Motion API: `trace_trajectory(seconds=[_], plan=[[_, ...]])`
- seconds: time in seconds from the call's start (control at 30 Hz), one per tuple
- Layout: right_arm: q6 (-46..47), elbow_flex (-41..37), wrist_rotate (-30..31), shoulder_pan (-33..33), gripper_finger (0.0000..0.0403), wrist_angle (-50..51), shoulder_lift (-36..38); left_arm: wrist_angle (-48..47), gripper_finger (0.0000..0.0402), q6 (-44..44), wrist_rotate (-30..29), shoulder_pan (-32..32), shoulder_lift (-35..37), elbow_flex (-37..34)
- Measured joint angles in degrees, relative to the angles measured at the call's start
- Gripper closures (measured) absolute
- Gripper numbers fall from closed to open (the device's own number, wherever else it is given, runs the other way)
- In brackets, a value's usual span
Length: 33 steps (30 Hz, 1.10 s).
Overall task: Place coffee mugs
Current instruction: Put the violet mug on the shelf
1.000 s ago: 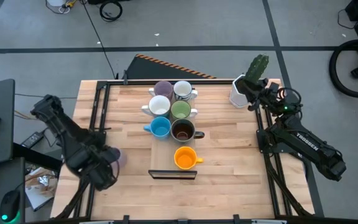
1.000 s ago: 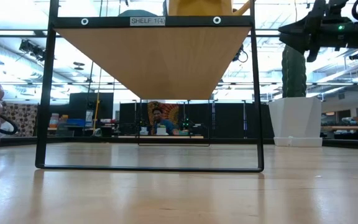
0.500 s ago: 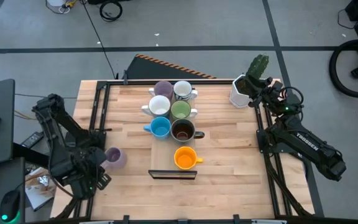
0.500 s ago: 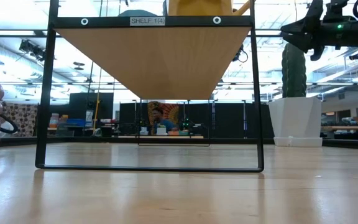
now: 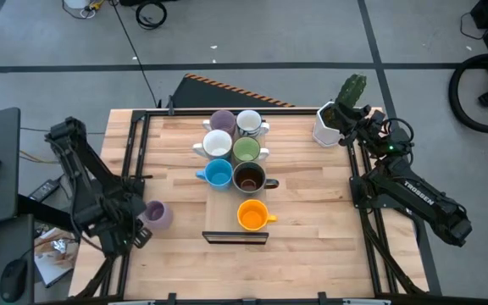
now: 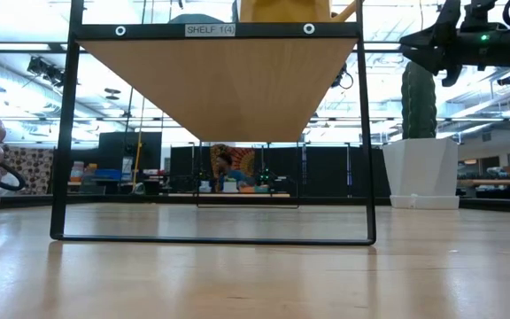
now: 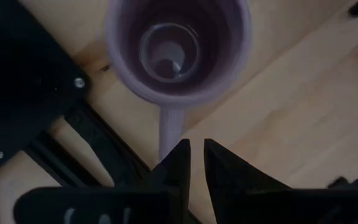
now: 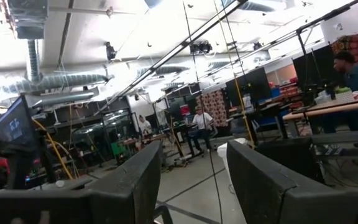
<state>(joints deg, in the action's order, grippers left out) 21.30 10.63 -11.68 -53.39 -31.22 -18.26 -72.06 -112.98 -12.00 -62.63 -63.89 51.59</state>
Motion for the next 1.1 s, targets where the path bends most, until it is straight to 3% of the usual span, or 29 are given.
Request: trace_trajectory(seconds=[0.2,0.6,1.1], plan=[[0.00,0.00,-1.52,0.04,0.0214,0.05,0.00,-0.47,0.0339,-1.17,-0.06,0.64,4.19,-0.50],[0.19,0.00,-1.90,0.04,0.0214,0.46,0.00,-3.42,0.0205,-1.65,1.67,0.85,1.24,-0.52],[0.19,0.00,-1.92,0.11,0.0214,0.48,-0.35,8.91,0.0227,-0.14,3.28,4.43,1.95,-12.39]])
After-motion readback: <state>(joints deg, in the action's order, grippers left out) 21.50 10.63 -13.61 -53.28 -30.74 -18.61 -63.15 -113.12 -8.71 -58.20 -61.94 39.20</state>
